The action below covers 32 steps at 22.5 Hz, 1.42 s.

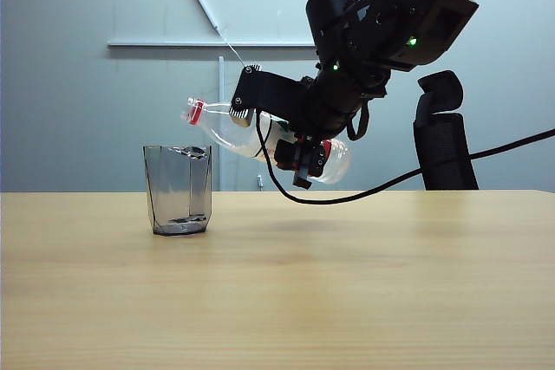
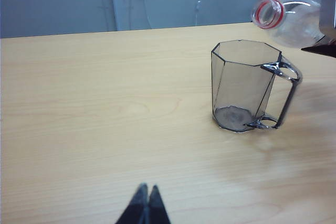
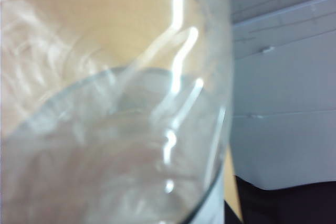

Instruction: Pick up the mineral water bottle on the table and pour water into the mug until it's half full.

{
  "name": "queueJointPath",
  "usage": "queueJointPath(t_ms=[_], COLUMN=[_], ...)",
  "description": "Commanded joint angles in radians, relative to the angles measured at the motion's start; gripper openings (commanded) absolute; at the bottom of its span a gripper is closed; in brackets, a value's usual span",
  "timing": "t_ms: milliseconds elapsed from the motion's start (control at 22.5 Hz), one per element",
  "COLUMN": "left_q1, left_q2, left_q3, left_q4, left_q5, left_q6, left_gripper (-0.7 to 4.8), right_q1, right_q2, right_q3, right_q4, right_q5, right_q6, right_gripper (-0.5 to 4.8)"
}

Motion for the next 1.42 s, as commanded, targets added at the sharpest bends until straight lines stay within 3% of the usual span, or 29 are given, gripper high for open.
queueJointPath(t_ms=[44, 444, 1419], left_q1=[0.002, 0.002, 0.001], left_q2=[0.0, 0.0, 0.0], left_q3=[0.003, 0.003, 0.002], left_q4=[0.013, 0.013, 0.013], left_q5=[0.001, 0.001, 0.001], left_q6=[-0.003, -0.003, -0.003], left_gripper=[-0.02, -0.02, -0.02], right_q1=[0.0, 0.0, 0.0], right_q2=[-0.014, -0.014, -0.014], right_q3=[0.011, 0.011, 0.011], right_q4=[0.086, 0.152, 0.159], right_q5=[0.035, 0.086, 0.149], right_q6=[-0.072, -0.228, -0.314], right_gripper=[2.77, 2.77, 2.78])
